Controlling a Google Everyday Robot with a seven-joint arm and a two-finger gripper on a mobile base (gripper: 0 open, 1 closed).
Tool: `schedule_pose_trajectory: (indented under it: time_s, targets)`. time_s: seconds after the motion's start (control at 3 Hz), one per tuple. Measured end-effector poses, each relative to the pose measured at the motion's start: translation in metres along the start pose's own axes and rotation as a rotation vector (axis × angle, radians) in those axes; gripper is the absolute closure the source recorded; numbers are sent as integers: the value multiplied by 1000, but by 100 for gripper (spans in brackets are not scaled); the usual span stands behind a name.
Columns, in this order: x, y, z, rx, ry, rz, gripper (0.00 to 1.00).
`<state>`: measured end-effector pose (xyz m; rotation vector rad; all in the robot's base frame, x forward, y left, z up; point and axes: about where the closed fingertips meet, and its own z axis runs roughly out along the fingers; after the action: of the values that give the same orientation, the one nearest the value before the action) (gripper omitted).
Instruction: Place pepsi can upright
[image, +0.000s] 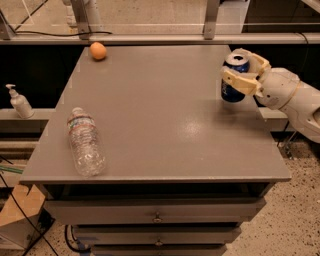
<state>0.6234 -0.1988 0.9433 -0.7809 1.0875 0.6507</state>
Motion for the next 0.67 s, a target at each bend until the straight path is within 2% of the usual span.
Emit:
schedule_pose_trajectory:
  time_s: [0.67]
  targets:
    - [6, 0, -10, 48, 2, 17, 14]
